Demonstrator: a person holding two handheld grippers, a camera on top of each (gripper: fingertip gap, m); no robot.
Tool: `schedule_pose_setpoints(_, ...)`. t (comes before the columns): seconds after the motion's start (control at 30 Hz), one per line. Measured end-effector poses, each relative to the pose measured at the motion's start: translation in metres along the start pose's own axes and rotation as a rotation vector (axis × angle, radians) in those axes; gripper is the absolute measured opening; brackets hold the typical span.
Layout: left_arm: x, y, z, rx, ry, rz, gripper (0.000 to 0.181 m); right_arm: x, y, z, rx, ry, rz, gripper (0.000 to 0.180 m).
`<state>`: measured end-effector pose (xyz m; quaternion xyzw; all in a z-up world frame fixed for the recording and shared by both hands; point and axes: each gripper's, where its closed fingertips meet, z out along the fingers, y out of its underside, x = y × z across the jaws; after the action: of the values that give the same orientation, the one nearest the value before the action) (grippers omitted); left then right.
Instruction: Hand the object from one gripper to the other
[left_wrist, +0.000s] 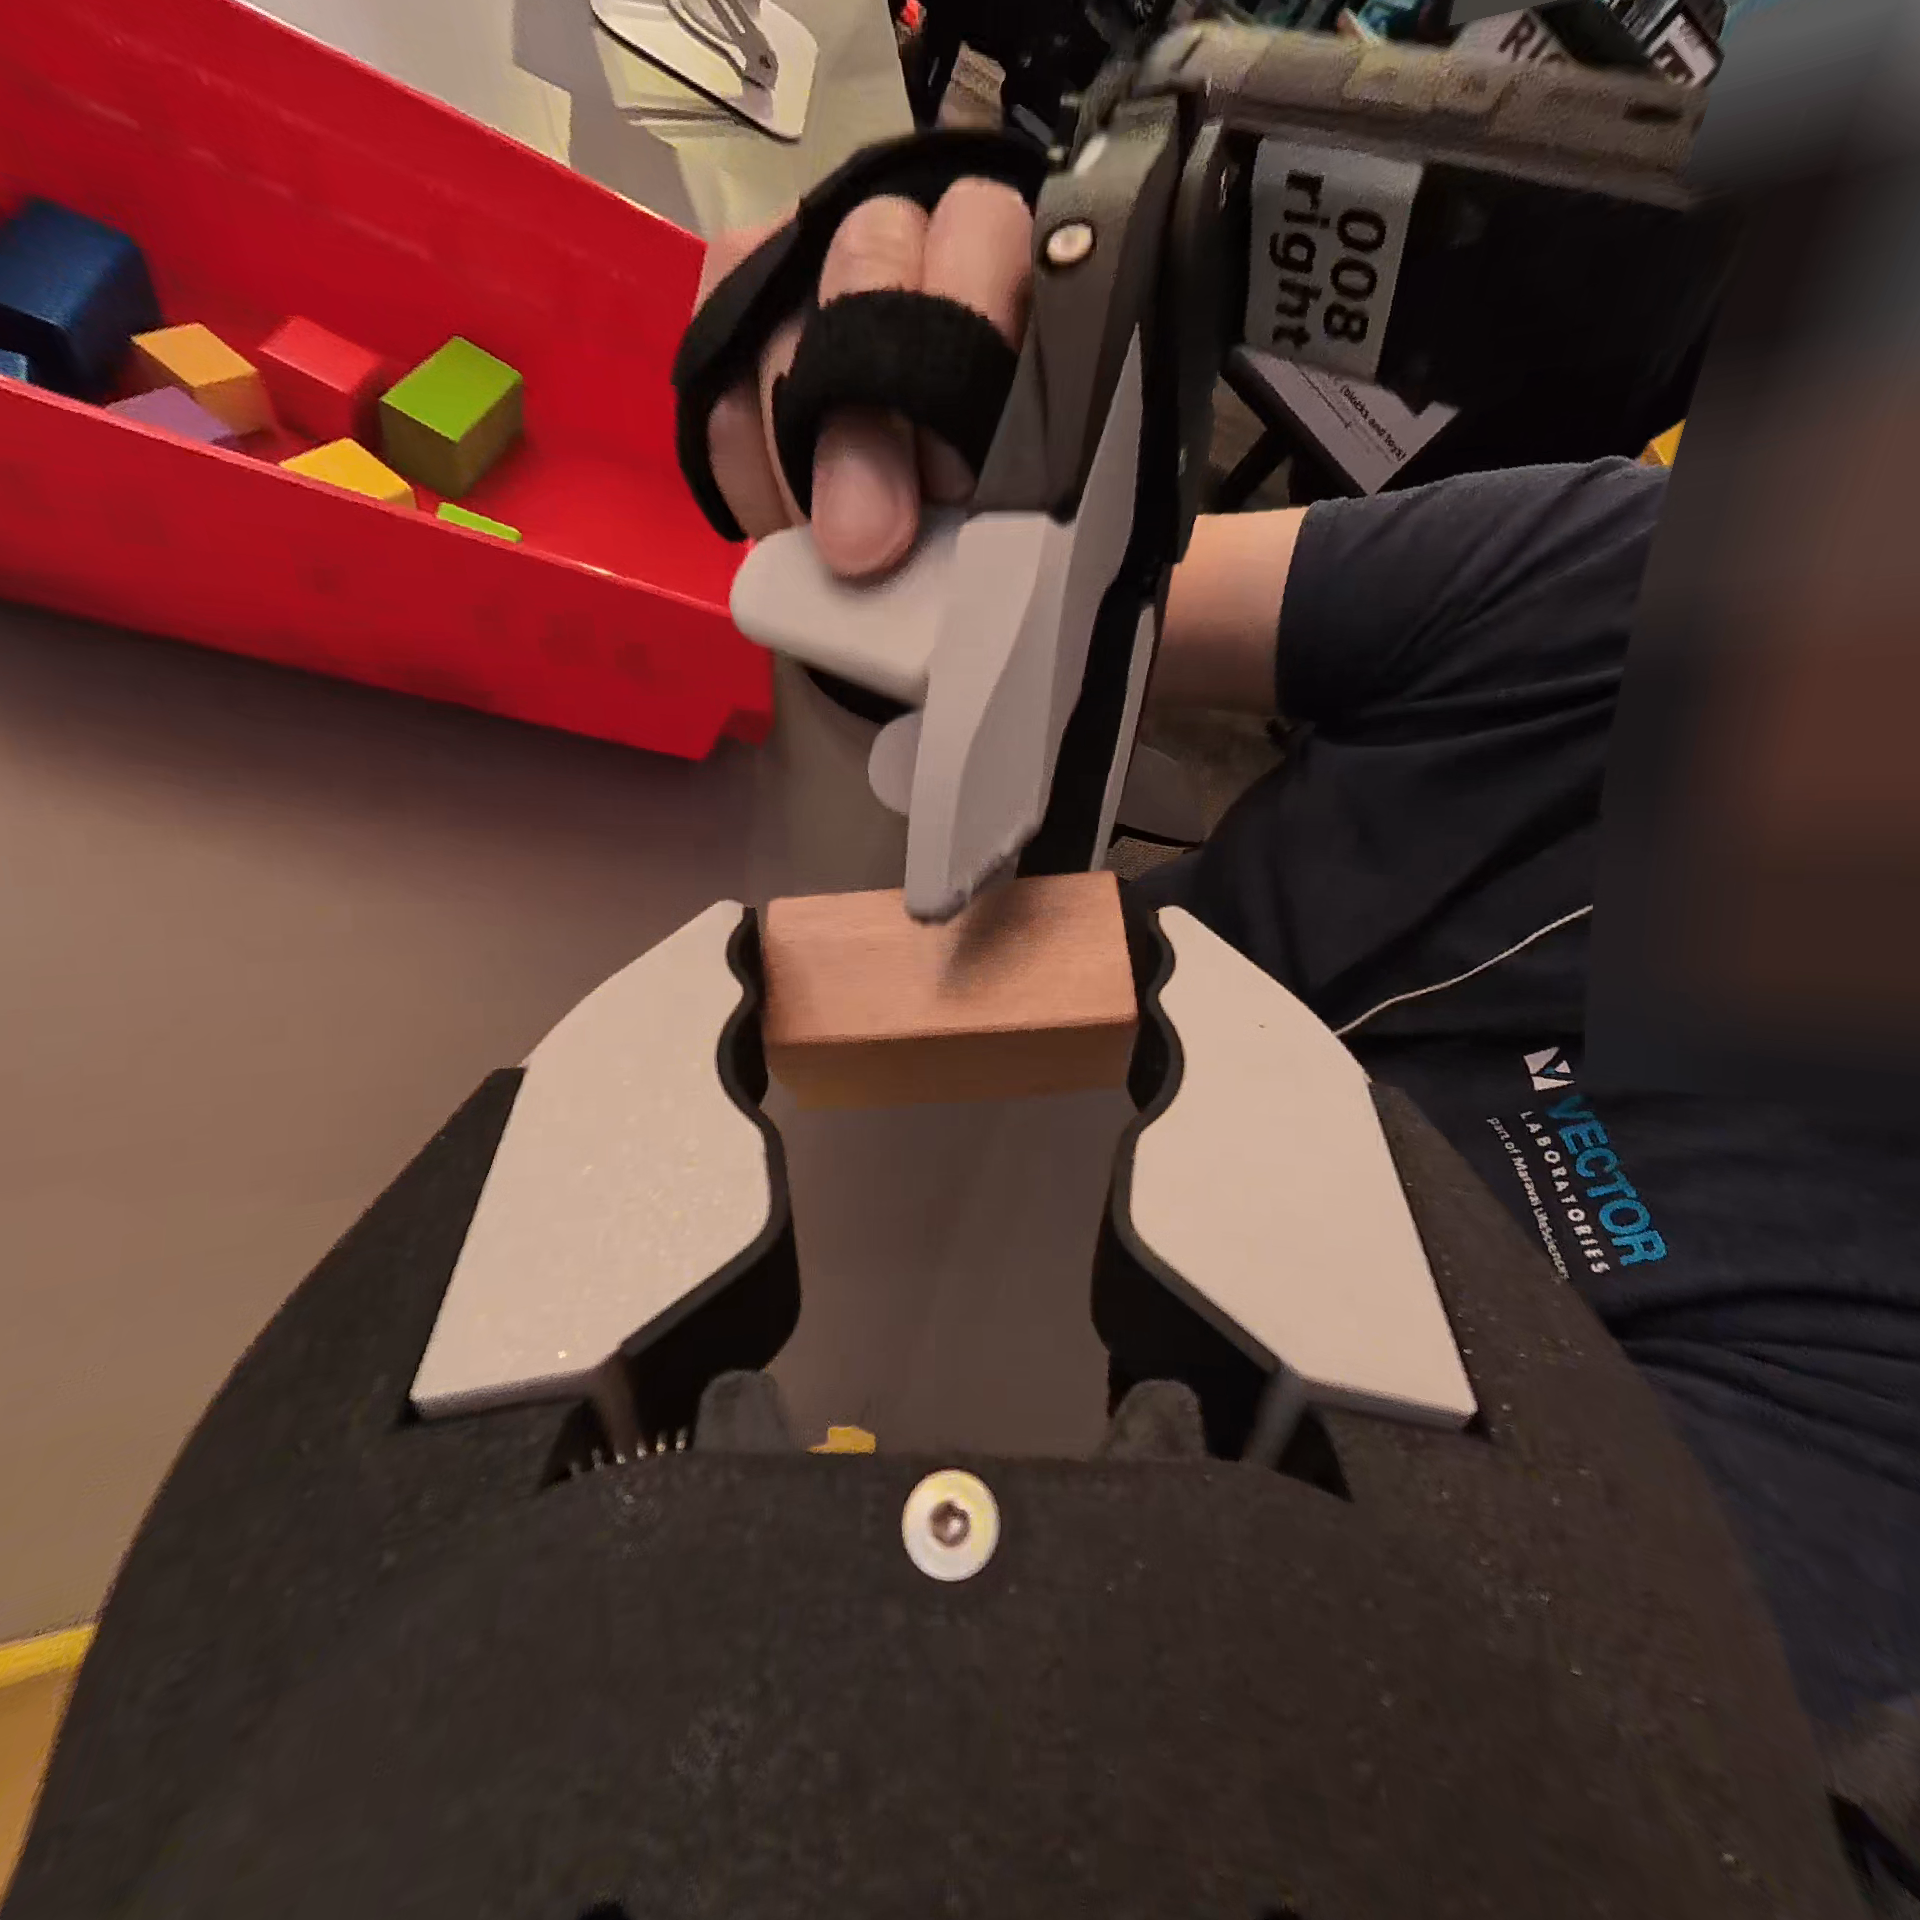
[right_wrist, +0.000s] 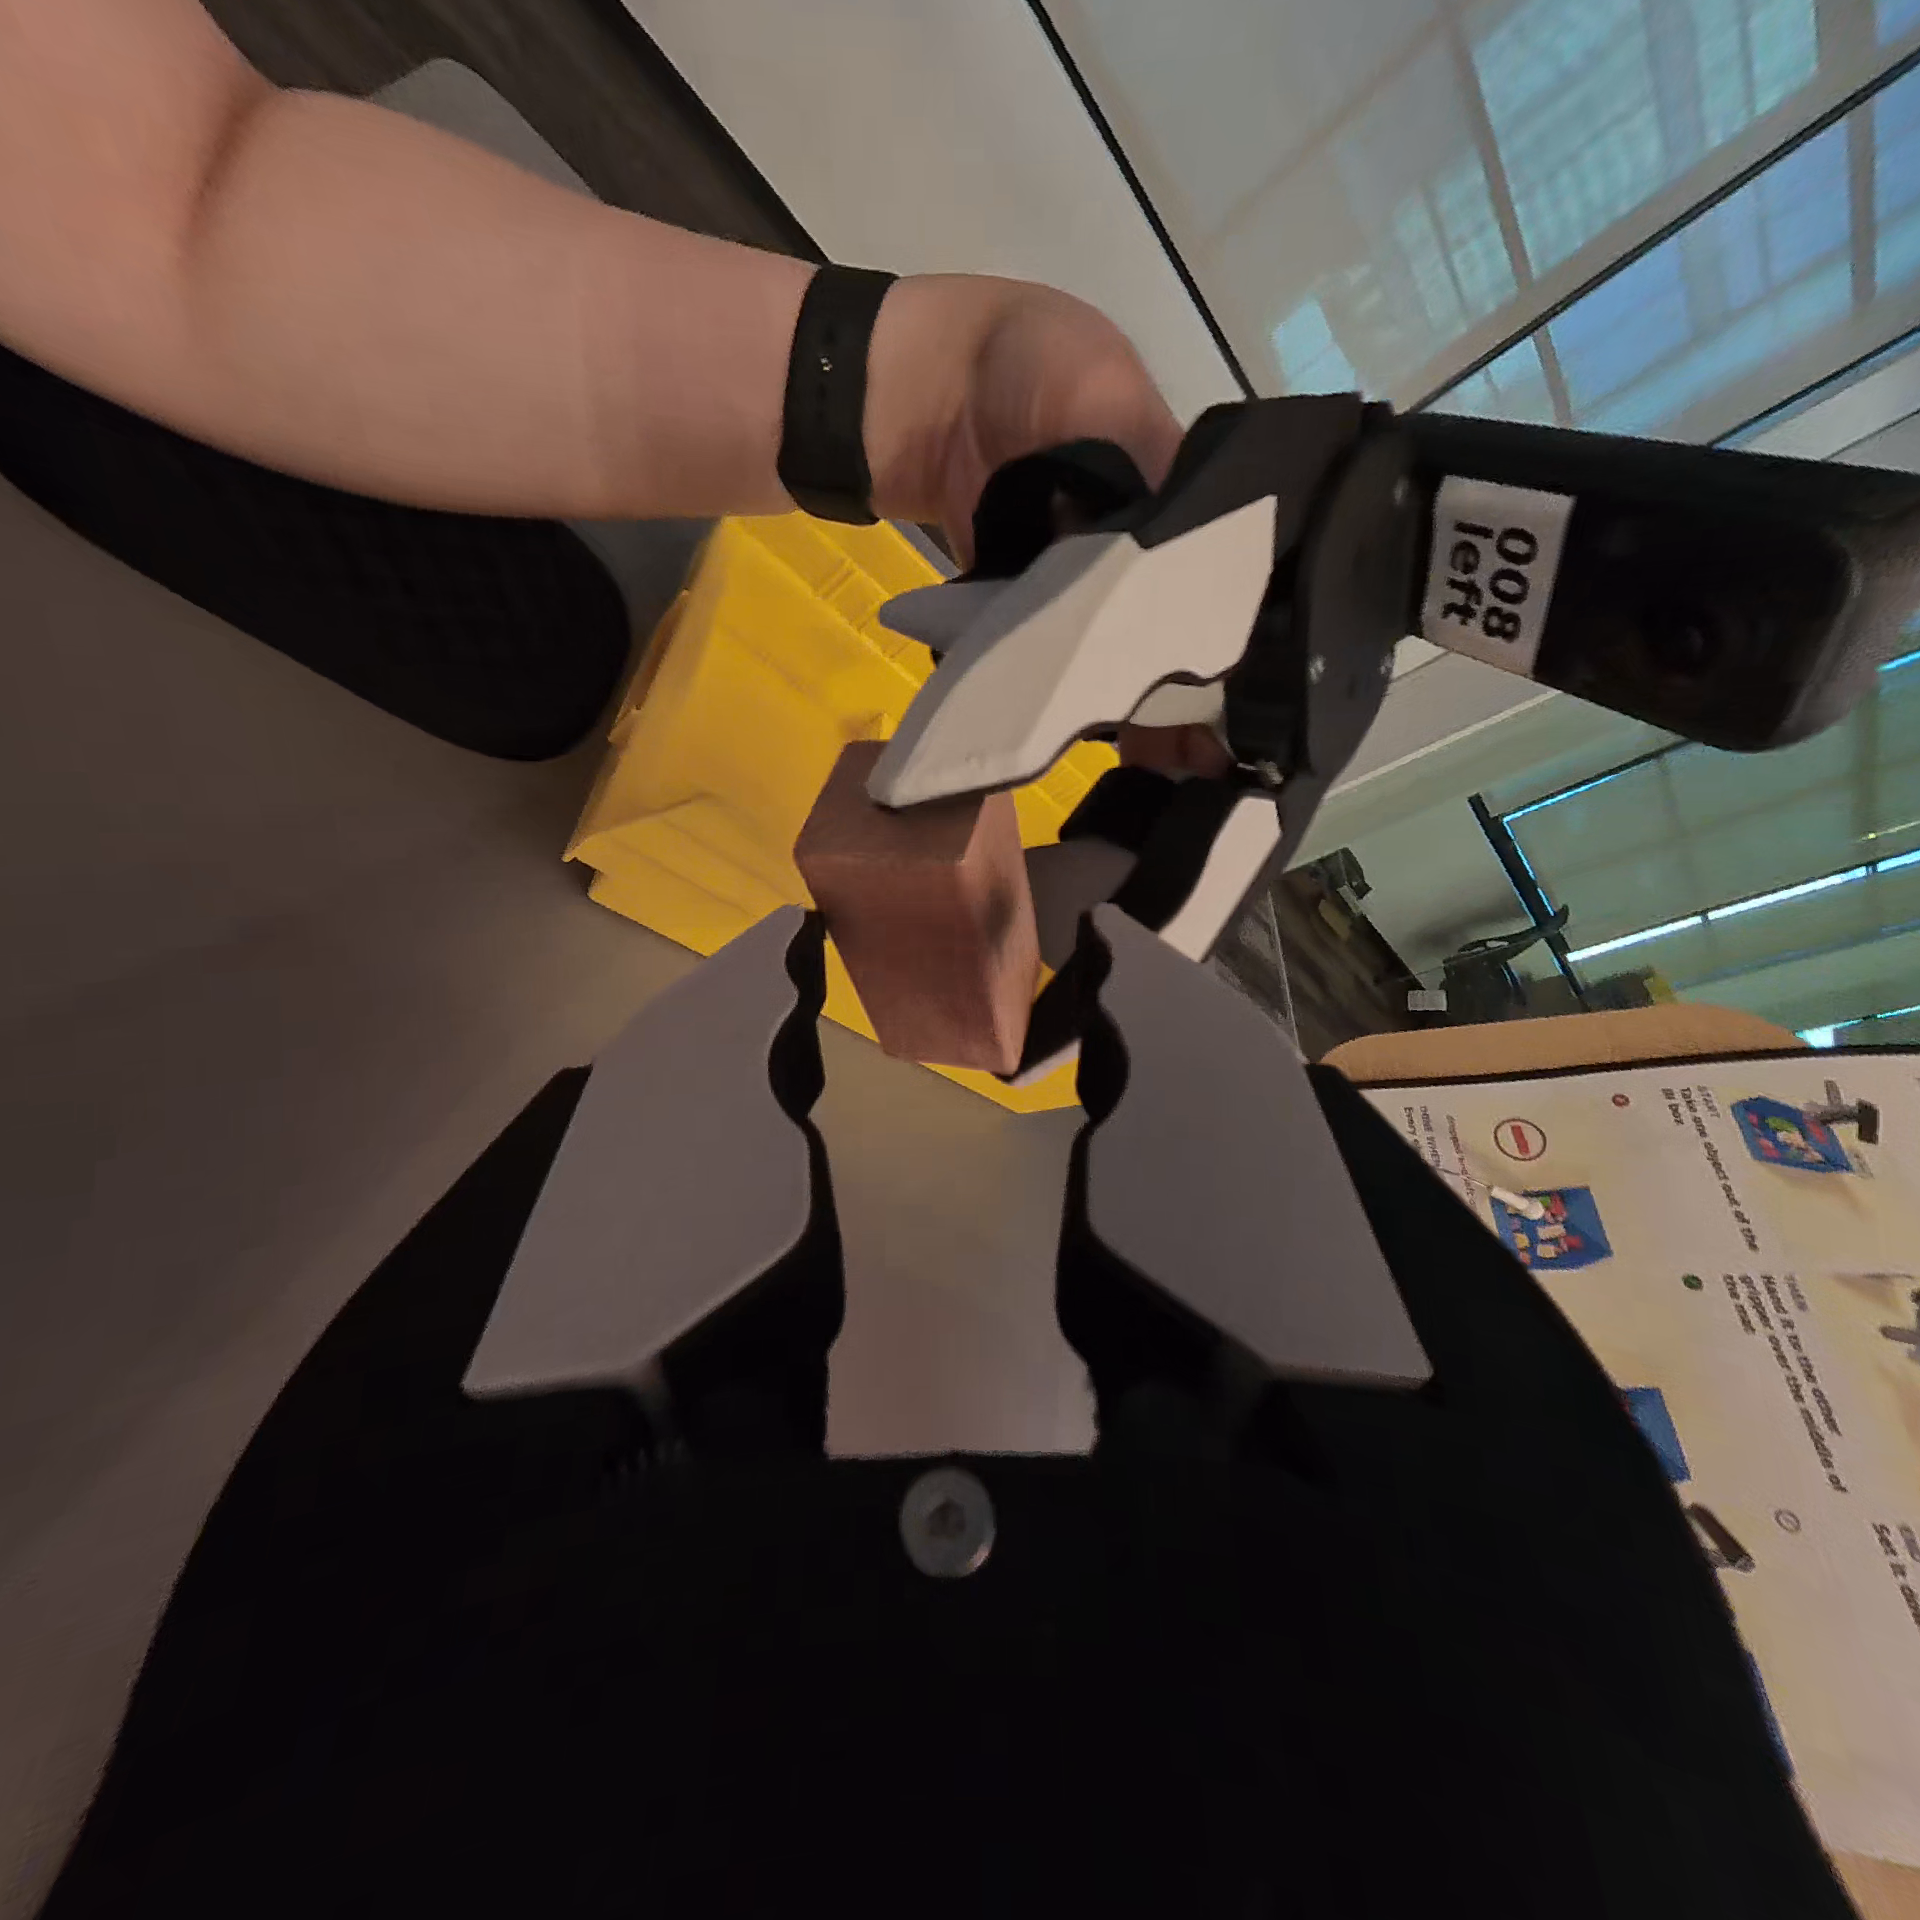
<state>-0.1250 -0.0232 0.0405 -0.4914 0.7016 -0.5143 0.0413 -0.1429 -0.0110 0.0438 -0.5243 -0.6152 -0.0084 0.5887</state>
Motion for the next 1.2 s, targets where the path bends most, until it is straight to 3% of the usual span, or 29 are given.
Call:
schedule_pose_setpoints(0.23, 0.008, -0.008, -0.005, 0.05, 0.045, 0.015, 0.068, -0.001, 0.001, 0.013, -0.001, 0.046, -0.042, 0.046)
schedule_pose_setpoints(0.47, 0.021, -0.022, -0.015, 0.148, 0.107, 0.042, 0.068, 0.018, -0.018, 0.006, 0.082, 0.228, -0.106, 0.034)
schedule_pose_setpoints(0.57, 0.021, -0.024, -0.018, 0.156, 0.097, 0.046, 0.065, 0.018, -0.02, 0.003, 0.057, 0.207, -0.101, 0.034)
schedule_pose_setpoints(0.67, 0.007, -0.028, -0.034, 0.206, -0.014, 0.054, 0.067, 0.022, -0.009, -0.017, -0.015, 0.135, -0.054, 0.034)
schedule_pose_setpoints(0.8, 0.015, -0.039, -0.068, 0.34, -0.092, 0.137, 0.071, 0.023, 0.077, -0.096, -0.386, -0.03, 0.258, 0.034)
schedule_pose_setpoints(0.97, 0.044, -0.045, -0.09, 0.468, -0.061, 0.264, 0.063, -0.051, 0.23, -0.207, -1.082, -0.206, 0.639, 0.035)
schedule_pose_setpoints(1.07, 0.048, -0.044, -0.094, 0.47, -0.083, 0.277, 0.06, -0.082, 0.268, -0.222, -1.227, -0.305, 0.807, 0.035)
schedule_pose_setpoints(1.2, 0.053, -0.043, -0.093, 0.461, -0.087, 0.288, 0.059, -0.103, 0.284, -0.219, -1.277, -0.416, 0.836, 0.035)
